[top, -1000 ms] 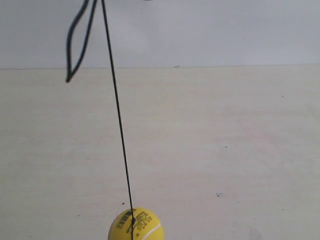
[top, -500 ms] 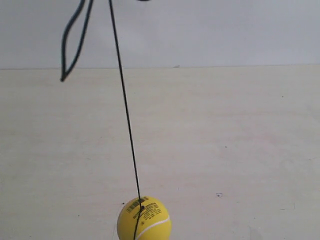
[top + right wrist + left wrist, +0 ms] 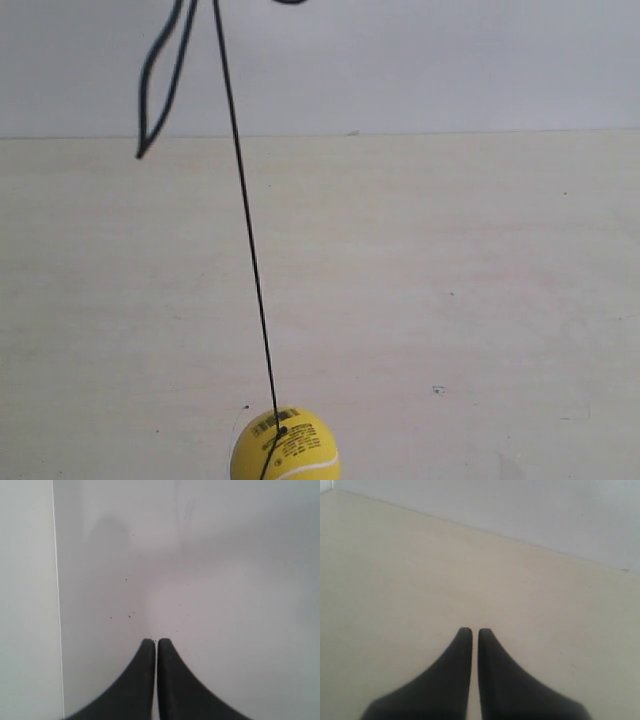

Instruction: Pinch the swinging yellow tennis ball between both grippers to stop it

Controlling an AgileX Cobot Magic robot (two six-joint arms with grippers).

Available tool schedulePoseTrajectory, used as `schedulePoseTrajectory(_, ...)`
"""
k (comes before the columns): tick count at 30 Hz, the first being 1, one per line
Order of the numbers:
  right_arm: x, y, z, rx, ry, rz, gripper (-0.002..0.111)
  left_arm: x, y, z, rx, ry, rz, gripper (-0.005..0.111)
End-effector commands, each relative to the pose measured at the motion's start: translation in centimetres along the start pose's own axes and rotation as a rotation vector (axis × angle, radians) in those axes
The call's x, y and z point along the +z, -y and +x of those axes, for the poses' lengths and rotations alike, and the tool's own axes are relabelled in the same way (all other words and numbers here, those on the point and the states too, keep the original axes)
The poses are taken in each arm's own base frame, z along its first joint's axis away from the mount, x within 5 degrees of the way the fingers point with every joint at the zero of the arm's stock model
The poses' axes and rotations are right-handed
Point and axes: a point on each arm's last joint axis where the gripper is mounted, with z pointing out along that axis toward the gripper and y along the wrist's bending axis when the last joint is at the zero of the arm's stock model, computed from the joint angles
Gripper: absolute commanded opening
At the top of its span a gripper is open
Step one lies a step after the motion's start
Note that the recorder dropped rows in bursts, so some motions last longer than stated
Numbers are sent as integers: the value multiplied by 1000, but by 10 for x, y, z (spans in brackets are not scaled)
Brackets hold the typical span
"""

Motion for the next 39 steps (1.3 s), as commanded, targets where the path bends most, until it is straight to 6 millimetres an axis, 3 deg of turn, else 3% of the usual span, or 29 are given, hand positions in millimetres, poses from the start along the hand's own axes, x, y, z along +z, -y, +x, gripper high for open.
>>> schedulePoseTrajectory(1,0,0,-1,-7,2,1,0,0,2,-4,-1,61,23,5)
schedulePoseTrajectory(19,0,0,-1,-7,2,1,0,0,2,-4,7,58,19,5)
schedulePoseTrajectory(27,0,0,-1,-7,2,1,0,-5,10,-29,176,347,89,5)
schedulePoseTrajectory(32,0,0,-1,-7,2,1,0,-2,6,-16,303,202,39,5)
schedulePoseTrajectory(39,0,0,-1,-7,4,0,0,0,4,-5,251,72,39,5)
